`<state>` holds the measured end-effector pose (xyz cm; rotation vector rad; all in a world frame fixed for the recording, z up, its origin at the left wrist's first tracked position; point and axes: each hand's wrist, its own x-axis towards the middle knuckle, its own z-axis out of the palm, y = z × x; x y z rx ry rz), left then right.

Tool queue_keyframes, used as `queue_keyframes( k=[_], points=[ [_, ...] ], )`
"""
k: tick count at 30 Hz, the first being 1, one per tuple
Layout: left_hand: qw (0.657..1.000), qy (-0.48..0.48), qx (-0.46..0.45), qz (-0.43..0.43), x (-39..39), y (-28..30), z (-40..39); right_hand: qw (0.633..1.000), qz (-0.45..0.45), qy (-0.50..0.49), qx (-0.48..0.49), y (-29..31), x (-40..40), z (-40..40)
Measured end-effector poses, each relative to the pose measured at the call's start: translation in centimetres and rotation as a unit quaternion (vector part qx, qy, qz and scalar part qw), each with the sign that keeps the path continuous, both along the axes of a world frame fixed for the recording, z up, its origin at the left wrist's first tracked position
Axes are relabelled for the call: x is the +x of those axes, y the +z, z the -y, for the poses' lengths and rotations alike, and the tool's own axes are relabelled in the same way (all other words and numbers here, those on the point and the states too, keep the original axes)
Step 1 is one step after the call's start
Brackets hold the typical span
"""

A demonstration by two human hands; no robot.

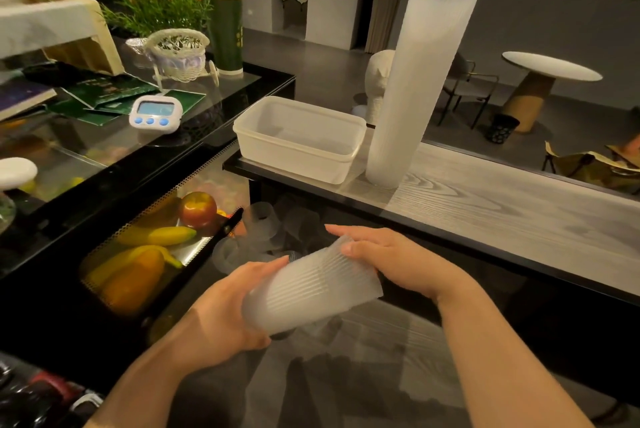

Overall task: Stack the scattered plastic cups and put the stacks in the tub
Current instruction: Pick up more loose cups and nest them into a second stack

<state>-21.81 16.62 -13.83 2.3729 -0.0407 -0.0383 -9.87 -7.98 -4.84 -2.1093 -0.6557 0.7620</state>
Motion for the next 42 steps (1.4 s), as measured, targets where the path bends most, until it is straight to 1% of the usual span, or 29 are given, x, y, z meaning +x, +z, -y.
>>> queue_keyframes(
  k=[2,6,8,10,12,13,15,17,19,20,21,22,23,24,26,28,29,31,32,36,40,42],
  points=[
    [1.0,0.008,0.005,-0.004,0.0,0.0,0.2,1.0,0.013,-0.013,0.004,-0.8,-0.3,-1.2],
    [0.999,0.029,-0.002,-0.018,-0.2,-0.2,-0.2,0.991,0.008,-0.096,0.088,-2.6,-0.8,-3.1],
    [0.999,0.033,0.0,-0.02,-0.5,-0.3,-0.1,0.983,0.047,-0.142,0.102,-3.4,-0.6,-3.4],
    [0.999,0.041,-0.006,-0.026,-0.6,-0.4,-0.1,0.968,0.111,-0.192,0.118,-3.9,-0.3,-3.6],
    [0.998,0.047,-0.015,-0.025,-0.7,-0.7,-0.3,0.955,0.141,-0.218,0.143,-4.2,-0.2,-4.0],
    [0.998,0.051,-0.019,-0.021,-0.6,-0.8,-0.4,0.958,0.137,-0.209,0.144,-4.4,-0.3,-4.4],
    [0.998,0.061,-0.025,-0.016,-0.5,-0.8,-0.5,0.974,0.098,-0.156,0.132,-5.0,-1.0,-5.6],
    [0.998,0.066,-0.02,-0.014,-0.2,-1.0,-0.2,0.984,0.019,-0.108,0.139,-5.8,-1.8,-6.5],
    [0.996,0.081,-0.028,-0.035,-0.2,-1.4,-0.4,0.981,-0.044,-0.081,0.169,-6.2,-1.5,-7.0],
    [0.994,0.091,-0.044,-0.039,-0.3,-1.6,-0.6,0.973,-0.073,-0.096,0.195,-6.4,-0.9,-6.9],
    [0.992,0.104,-0.061,-0.041,-0.4,-1.9,-1.2,0.963,-0.083,-0.134,0.221,-7.0,0.2,-6.7],
    [0.989,0.122,-0.069,-0.042,-0.5,-2.1,-1.8,0.954,-0.07,-0.189,0.221,-7.8,1.4,-6.6],
    [0.987,0.14,-0.069,-0.038,-0.6,-2.3,-2.5,0.955,-0.025,-0.231,0.184,-8.7,2.4,-6.4],
    [0.984,0.161,-0.069,-0.032,-0.7,-2.3,-3.2,0.958,0.006,-0.267,0.107,-9.8,3.1,-6.4],
    [0.976,0.202,-0.074,-0.023,-0.7,-2.4,-4.5,0.959,0.055,-0.274,-0.055,-12.1,3.5,-6.7],
    [0.971,0.228,-0.073,-0.028,-0.7,-2.6,-5.6,0.96,0.107,-0.188,-0.178,-15.0,2.6,-7.3],
    [0.968,0.237,-0.075,-0.033,-0.8,-2.8,-6.0,0.958,0.119,-0.152,-0.211,-16.4,2.0,-7.7],
    [0.964,0.249,-0.084,-0.044,-0.9,-3.1,-6.5,0.955,0.145,-0.037,-0.256,-19.0,0.8,-8.2],
    [0.963,0.252,-0.089,-0.047,-0.9,-3.3,-6.7,0.951,0.143,-0.026,-0.272,-19.8,0.4,-8.5],
    [0.962,0.25,-0.098,-0.057,-0.9,-3.8,-7.0,0.936,0.112,-0.023,-0.332,-20.2,-0.3,-8.8],
    [0.966,0.235,-0.09,-0.062,-0.5,-3.8,-6.8,0.937,0.139,-0.045,-0.316,-20.9,-0.1,-7.8],
    [0.969,0.223,-0.091,-0.061,-0.4,-3.9,-6.7,0.928,0.163,-0.062,-0.328,-21.0,0.1,-6.8]
  ],
)
